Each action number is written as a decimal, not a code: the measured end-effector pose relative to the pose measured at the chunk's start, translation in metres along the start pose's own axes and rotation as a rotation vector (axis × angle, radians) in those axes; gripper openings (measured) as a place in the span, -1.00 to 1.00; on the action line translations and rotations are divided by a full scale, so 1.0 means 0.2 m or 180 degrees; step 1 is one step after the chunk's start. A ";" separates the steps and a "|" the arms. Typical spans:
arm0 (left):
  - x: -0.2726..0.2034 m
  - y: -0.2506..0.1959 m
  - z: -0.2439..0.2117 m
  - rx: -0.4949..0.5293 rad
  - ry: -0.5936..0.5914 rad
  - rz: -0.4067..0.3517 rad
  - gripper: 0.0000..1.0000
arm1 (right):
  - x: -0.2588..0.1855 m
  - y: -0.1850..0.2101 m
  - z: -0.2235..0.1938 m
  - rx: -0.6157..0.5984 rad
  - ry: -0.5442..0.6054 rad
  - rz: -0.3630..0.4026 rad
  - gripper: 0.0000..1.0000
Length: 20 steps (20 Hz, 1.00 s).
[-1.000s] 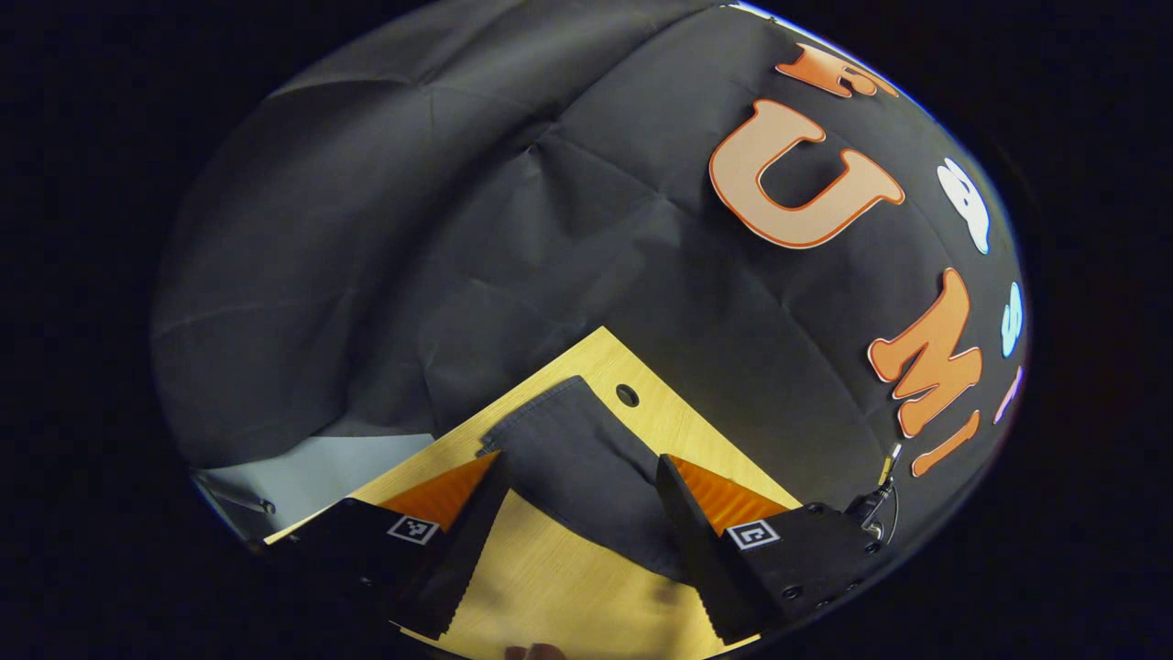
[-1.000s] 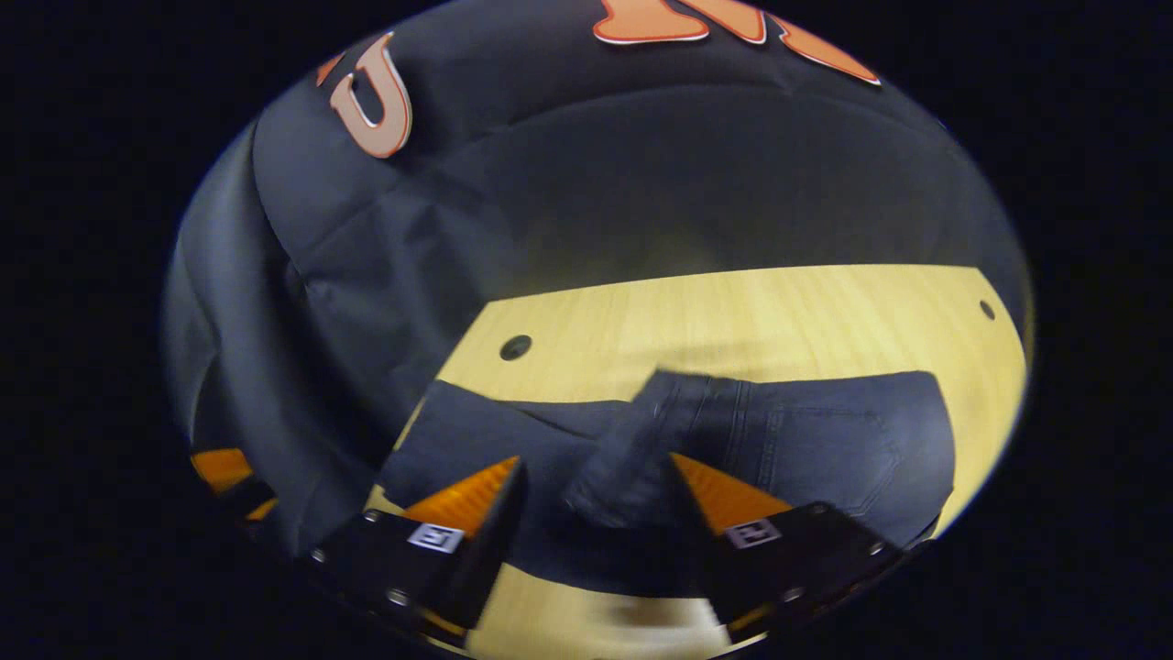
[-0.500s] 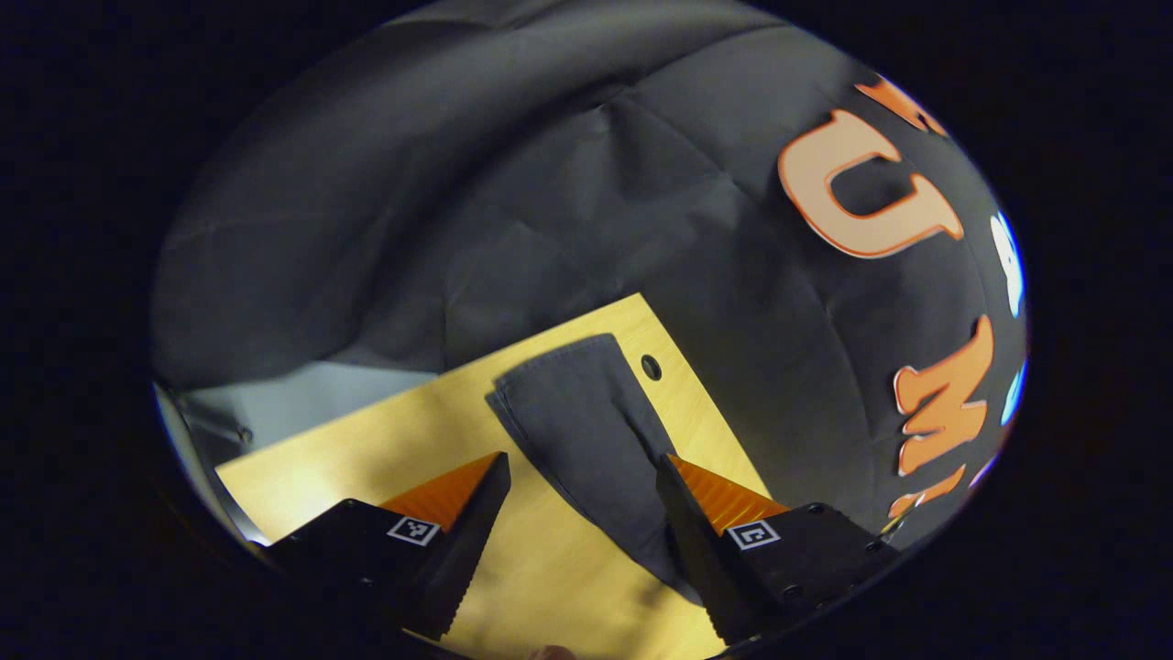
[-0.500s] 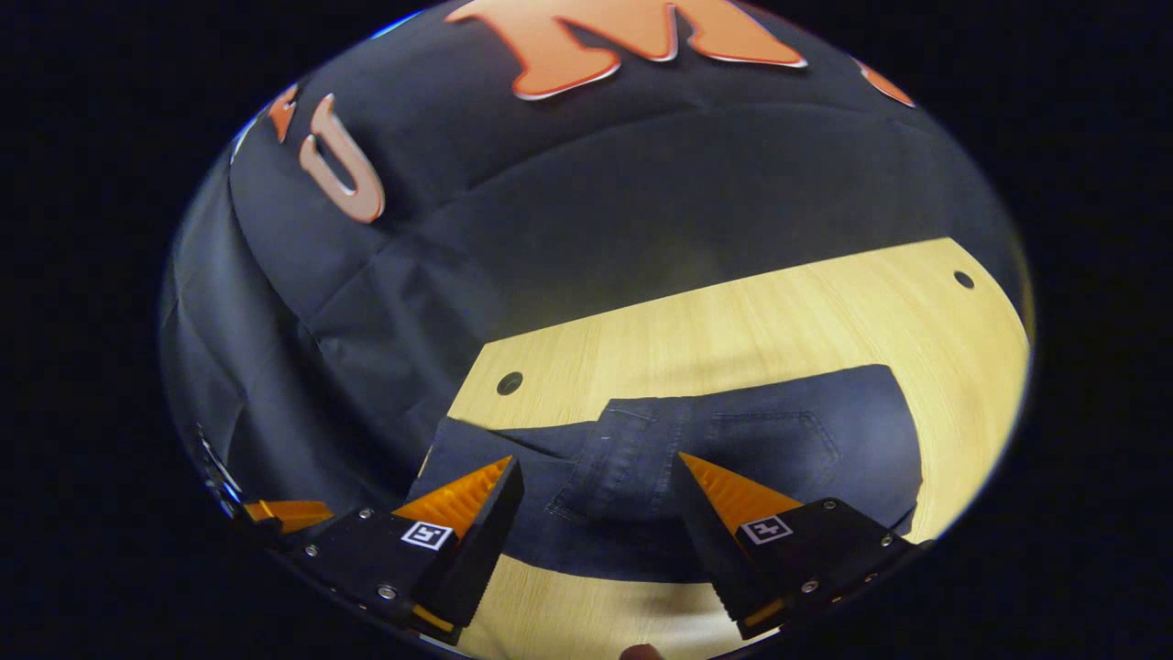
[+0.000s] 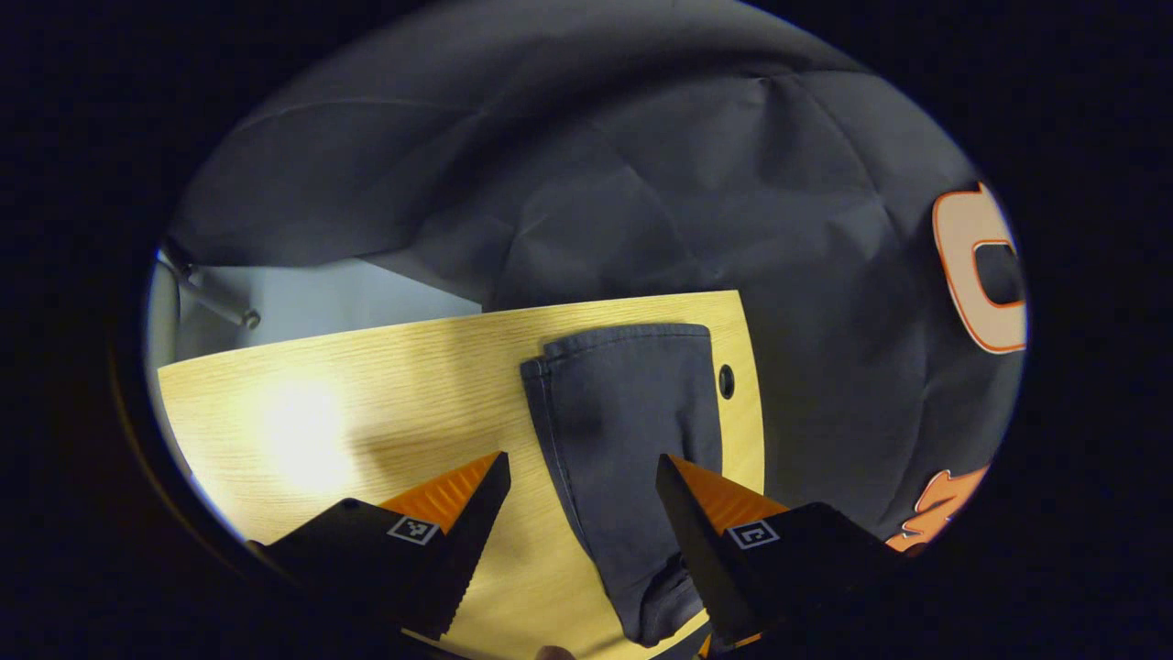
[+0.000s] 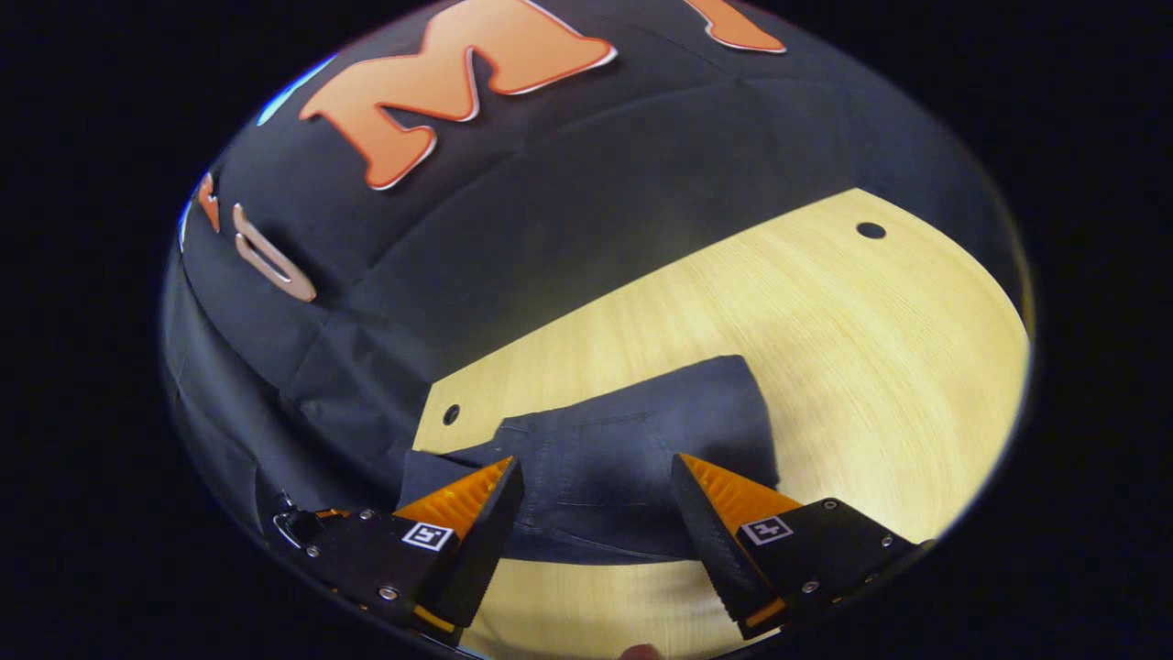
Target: Grasp the waist and the cuffs of the jeans and fold them to make the two legs overlap; first hold the waist and fold one-third of the jeans toward the cuffs, then hold the cuffs and fold the remaining one-third in the same direction to finish folding.
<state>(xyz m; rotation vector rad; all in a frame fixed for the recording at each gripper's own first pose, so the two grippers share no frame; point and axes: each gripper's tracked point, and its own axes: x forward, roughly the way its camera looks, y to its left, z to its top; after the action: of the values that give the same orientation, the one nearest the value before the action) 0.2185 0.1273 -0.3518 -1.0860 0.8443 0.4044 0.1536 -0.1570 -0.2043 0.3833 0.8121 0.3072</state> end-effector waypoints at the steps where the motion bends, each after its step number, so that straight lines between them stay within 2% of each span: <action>1: 0.04 0.01 -0.01 0.0017 0.0027 0.0064 0.95 | 0.00 -0.04 0.00 0.0023 0.0026 -0.0038 0.97; 3: 0.11 0.05 -0.01 0.0029 0.0068 0.0205 0.95 | 0.03 -0.09 0.00 0.0041 0.0068 -0.0080 0.97; 6: 0.17 0.04 0.00 -0.0018 0.0101 0.0179 0.94 | 0.07 -0.11 -0.01 0.0076 0.0130 -0.0074 0.97; 8: 0.18 0.01 0.02 -0.0084 0.0104 0.0084 0.91 | 0.09 -0.11 -0.03 0.0117 0.0190 -0.0061 0.96; 10: 0.25 -0.06 0.04 -0.0104 0.0114 -0.0061 0.75 | 0.11 -0.10 -0.06 0.0143 0.0243 -0.0054 0.97; 13: 0.35 -0.22 0.01 0.0022 0.0171 -0.0437 0.69 | 0.11 -0.10 -0.05 0.0127 0.0238 -0.0104 0.97; 15: 0.44 -0.28 -0.01 0.0149 0.0198 -0.0510 0.63 | 0.09 -0.13 -0.04 0.0149 0.0220 -0.0153 0.97; 16: 0.46 -0.28 0.00 0.0148 0.0217 -0.0452 0.53 | 0.08 -0.14 -0.03 0.0167 0.0191 -0.0171 0.97; 18: 0.56 -0.27 -0.04 0.0071 0.0208 -0.0384 -0.37 | 0.04 -0.16 -0.01 0.0223 0.0134 -0.0188 0.97; 19: 0.55 -0.28 -0.01 0.0038 0.0169 -0.0426 -0.80 | 0.02 -0.17 0.01 0.0236 0.0099 -0.0189 0.97; 20: 0.51 -0.31 0.00 0.0108 0.0105 -0.0463 -0.88 | -0.01 -0.18 0.03 0.0231 0.0037 -0.0203 0.97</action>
<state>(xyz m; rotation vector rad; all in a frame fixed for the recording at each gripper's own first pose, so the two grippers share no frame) 0.3248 0.0886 -0.3924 -1.1172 0.7931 0.2502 0.1609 -0.1906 -0.2164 0.4231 0.8468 0.2210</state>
